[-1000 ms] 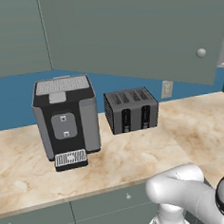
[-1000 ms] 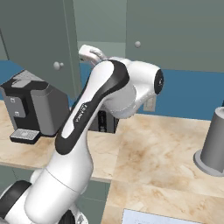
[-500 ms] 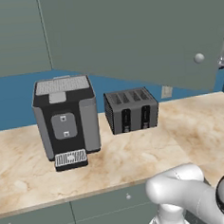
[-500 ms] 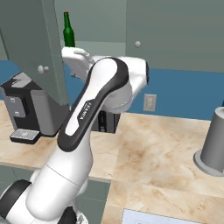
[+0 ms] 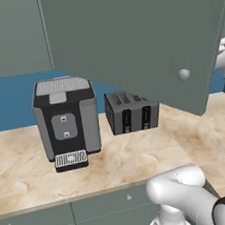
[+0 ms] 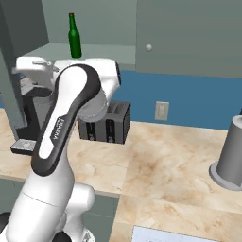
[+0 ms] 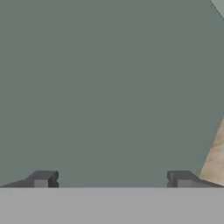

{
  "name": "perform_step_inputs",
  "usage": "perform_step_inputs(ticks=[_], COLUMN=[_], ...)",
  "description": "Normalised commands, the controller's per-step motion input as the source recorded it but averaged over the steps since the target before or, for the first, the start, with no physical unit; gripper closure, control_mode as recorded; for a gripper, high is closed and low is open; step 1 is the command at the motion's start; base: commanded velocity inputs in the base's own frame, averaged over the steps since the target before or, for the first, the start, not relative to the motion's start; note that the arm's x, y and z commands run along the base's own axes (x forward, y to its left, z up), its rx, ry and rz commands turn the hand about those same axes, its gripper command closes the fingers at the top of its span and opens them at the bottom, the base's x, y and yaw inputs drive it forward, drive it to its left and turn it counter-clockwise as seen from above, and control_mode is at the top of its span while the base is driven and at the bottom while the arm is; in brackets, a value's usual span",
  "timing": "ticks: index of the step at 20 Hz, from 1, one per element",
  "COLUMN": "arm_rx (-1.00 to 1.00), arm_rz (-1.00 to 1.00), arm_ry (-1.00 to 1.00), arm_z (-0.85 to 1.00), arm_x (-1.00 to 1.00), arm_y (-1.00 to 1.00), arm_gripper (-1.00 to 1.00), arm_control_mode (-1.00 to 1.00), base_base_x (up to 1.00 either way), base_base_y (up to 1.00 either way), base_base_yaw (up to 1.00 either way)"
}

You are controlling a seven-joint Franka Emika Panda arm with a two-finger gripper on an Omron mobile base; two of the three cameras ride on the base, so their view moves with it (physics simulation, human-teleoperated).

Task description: Open the cabinet directly in front. Then move the beer and the cup to the dining counter with the candle on it.

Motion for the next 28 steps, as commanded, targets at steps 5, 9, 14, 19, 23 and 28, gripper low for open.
perform_step_inputs(ticks=[5, 9, 14, 19, 23, 28], arm_rx=[0.00, 0.00, 0.01, -0.04, 0.04, 0.03], arm_rz=[0.00, -0.02, -0.05, -0.07, -0.18, -0.39], arm_ry=[-0.25, -0.29, -0.27, -0.05, -0.16, -0.26], arm_z=[0.00, 0.00, 0.00, 0.00, 0.12, 0.32], arm_x=[-0.17, -0.07, 0.00, 0.00, -0.27, -0.42], arm_y=[1.00, 1.00, 1.00, 0.38, -0.67, -1.00], arm_gripper=[-1.00, -1.00, -1.00, -1.00, -1.00, -1.00], arm_control_mode=[-1.00, -1.00, -1.00, -1.00, -1.00, -1.00], base_base_x=[0.00, 0.00, 0.00, 0.00, 0.00, 0.00], base_base_y=[0.00, 0.00, 0.00, 0.00, 0.00, 0.00], base_base_yaw=[0.00, 0.00, 0.00, 0.00, 0.00, 0.00])
